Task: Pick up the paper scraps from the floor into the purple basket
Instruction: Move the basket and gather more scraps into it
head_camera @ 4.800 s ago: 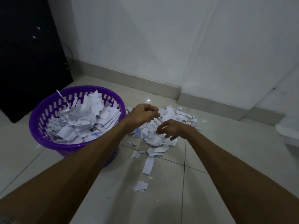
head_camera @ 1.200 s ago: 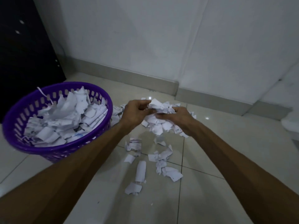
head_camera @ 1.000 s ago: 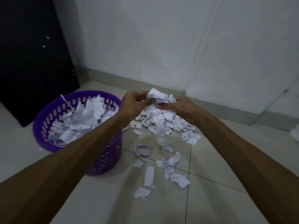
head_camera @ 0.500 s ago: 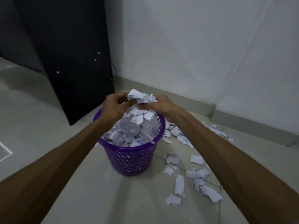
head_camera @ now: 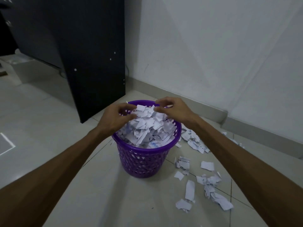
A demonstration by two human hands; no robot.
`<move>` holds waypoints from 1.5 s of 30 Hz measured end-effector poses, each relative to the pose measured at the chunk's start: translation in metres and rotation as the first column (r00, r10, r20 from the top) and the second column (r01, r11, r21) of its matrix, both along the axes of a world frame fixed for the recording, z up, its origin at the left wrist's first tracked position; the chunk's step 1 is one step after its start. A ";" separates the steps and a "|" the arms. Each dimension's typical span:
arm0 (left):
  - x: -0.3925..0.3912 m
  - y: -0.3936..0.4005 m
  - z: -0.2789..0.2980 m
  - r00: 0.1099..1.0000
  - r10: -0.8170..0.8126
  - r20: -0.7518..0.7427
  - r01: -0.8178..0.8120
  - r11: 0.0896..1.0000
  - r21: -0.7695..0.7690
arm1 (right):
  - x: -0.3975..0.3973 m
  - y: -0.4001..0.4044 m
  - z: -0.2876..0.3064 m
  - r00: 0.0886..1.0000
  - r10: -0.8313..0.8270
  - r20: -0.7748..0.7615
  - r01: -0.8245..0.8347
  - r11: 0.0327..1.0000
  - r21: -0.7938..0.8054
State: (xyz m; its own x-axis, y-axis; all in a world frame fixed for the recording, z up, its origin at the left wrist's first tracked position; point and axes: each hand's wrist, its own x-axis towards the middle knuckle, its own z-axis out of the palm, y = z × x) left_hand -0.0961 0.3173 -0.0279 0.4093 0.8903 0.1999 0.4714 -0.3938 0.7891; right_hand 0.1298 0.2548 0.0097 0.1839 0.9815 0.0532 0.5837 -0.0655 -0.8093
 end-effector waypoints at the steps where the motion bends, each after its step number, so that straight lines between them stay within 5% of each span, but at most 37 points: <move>1: 0.000 0.000 0.000 0.999 -0.027 -0.020 0.027 1.000 0.002 | -0.004 -0.001 -0.001 0.993 0.053 -0.106 -0.060 0.996 -0.062; 5: 0.002 -0.001 -0.006 0.976 -0.095 -0.196 0.104 0.994 0.034 | -0.024 0.010 -0.022 0.949 0.095 -0.300 -0.192 0.930 -0.315; 13: 0.005 0.001 -0.020 0.918 -0.158 -0.364 0.169 0.986 -0.003 | -0.029 0.015 -0.058 0.961 0.050 -0.271 -0.198 0.808 -0.555; 16: 0.003 0.001 -0.022 0.884 -0.168 -0.436 0.189 0.982 0.004 | -0.031 0.015 -0.059 0.965 0.250 -0.084 -0.246 0.743 -0.622; 19: 0.006 0.004 -0.024 0.822 -0.164 -0.546 0.202 0.979 0.010 | -0.042 0.011 -0.057 0.843 0.500 0.198 -0.265 0.707 -0.655; 23: 0.007 0.008 -0.028 0.772 -0.173 -0.611 0.221 0.975 0.002 | -0.054 0.010 -0.060 0.790 0.547 0.278 -0.231 0.686 -0.690; 27: 0.007 0.010 -0.027 0.856 -0.149 -0.495 0.195 0.980 0.042 | -0.049 0.009 -0.047 0.792 0.516 0.325 -0.264 0.771 -0.580; 34: 0.023 0.010 -0.007 0.957 0.032 -0.287 0.057 0.953 0.298 | -0.001 -0.017 -0.004 0.905 0.262 0.334 -0.219 0.962 -0.163; 40: 0.077 -0.018 0.016 0.982 -0.159 -0.101 0.182 0.936 0.301 | 0.049 -0.051 -0.011 0.981 -0.047 0.187 0.021 0.990 0.139; 45: 0.149 -0.062 0.007 0.928 -0.371 -0.042 0.369 0.894 0.253 | 0.096 -0.092 -0.064 0.973 -0.179 0.147 0.161 0.978 0.130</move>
State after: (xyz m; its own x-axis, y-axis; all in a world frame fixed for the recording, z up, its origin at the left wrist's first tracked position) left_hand 0.0526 0.2558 -0.0209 0.6970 0.5944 0.4010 0.2478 -0.7245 0.6432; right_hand 0.2256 0.1629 -0.0542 0.3278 0.9218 0.2071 0.6926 -0.0854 -0.7162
